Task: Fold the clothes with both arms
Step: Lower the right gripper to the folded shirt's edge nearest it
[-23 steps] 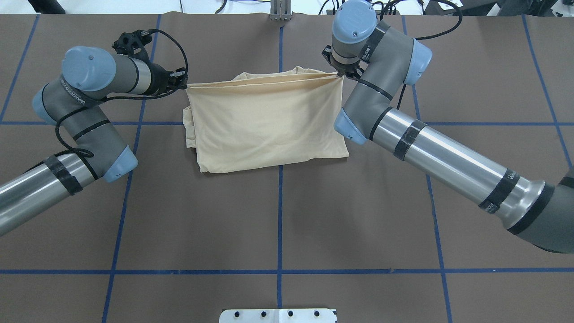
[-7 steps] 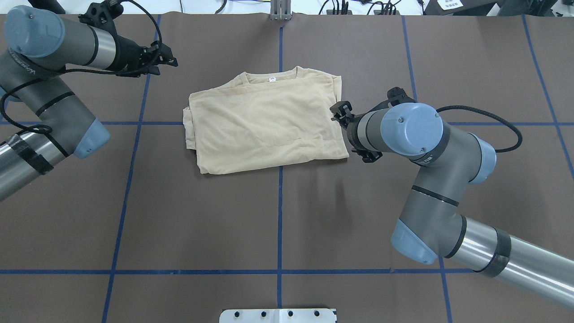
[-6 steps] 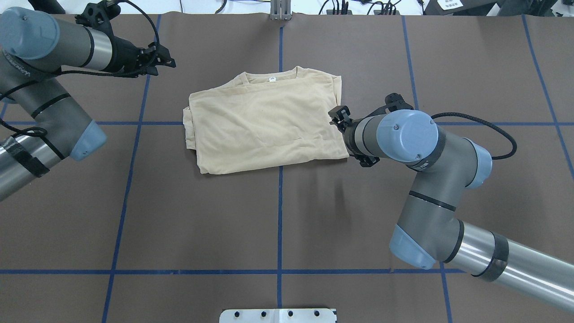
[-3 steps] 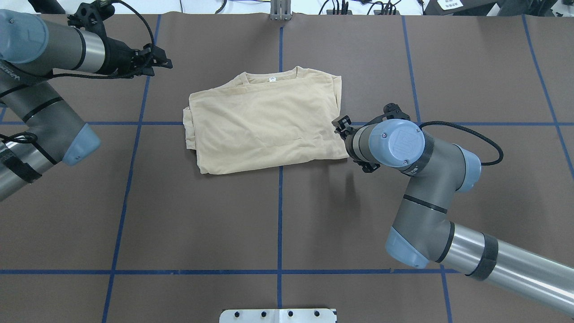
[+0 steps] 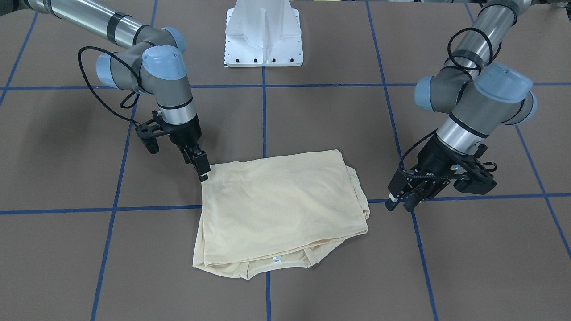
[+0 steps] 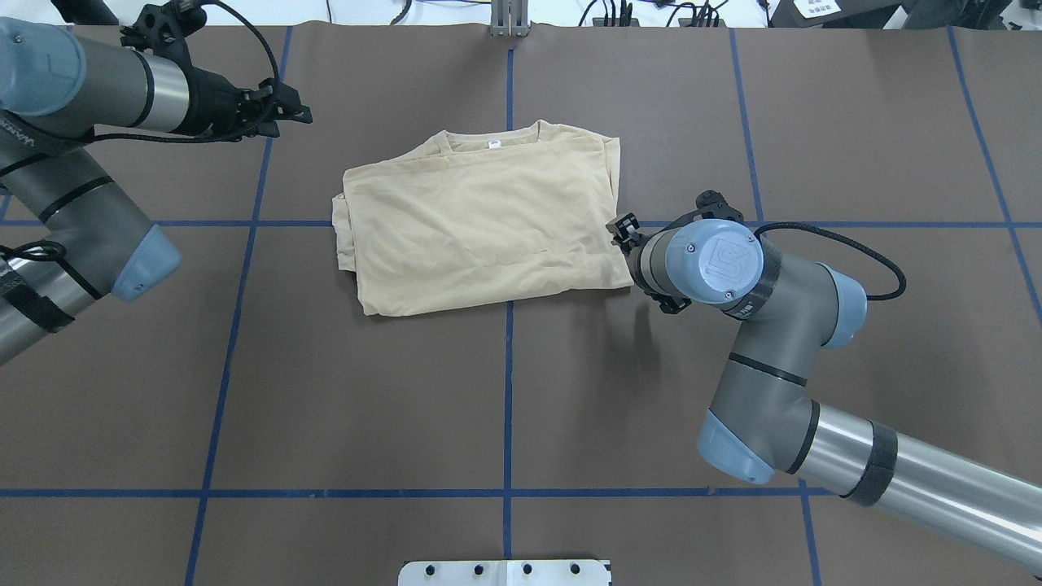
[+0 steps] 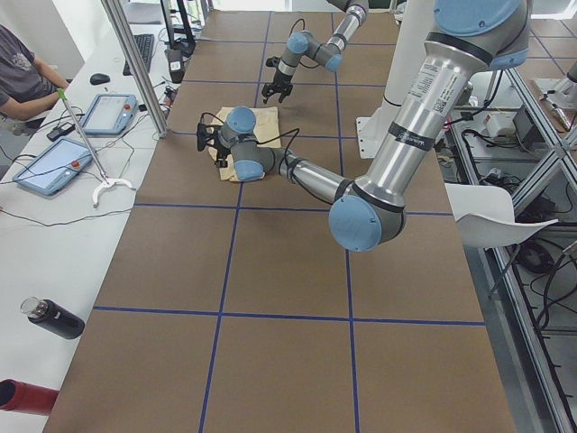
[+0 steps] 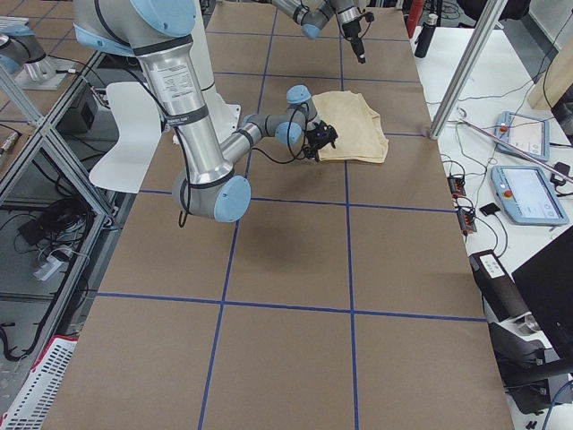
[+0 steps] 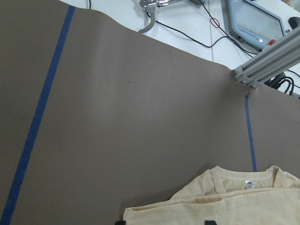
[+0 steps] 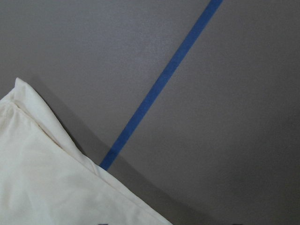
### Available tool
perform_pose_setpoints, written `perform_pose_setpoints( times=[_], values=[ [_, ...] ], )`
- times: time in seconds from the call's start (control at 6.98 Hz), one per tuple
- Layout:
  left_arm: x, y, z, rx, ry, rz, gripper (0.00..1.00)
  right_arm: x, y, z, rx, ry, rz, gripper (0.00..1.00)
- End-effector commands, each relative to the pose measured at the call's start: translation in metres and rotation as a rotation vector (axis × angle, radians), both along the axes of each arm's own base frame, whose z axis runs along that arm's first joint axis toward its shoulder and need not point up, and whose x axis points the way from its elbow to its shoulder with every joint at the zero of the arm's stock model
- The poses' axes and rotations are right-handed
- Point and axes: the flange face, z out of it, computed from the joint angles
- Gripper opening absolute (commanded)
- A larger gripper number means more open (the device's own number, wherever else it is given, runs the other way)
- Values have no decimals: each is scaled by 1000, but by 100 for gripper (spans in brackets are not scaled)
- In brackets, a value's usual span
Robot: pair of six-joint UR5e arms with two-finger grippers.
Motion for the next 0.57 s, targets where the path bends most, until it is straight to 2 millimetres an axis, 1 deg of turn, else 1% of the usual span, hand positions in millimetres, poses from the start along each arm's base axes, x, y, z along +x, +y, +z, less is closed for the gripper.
perform_pose_setpoints(
  times=[0.0,0.14,0.29,0.43],
  values=[
    [-2,1,-3,5,3,-3,64,-5,4,1,-2,3,-9,89],
    [-2,1,-3,5,3,-3,64,-9,9,3,-3,5,-19,89],
    [-2,0,-3,4,2,-3,64,-10,10,1,-3,2,-19,83],
    [-1,1,-2,2,2,-2,64,-10,11,8,-7,12,-22,81]
  ],
)
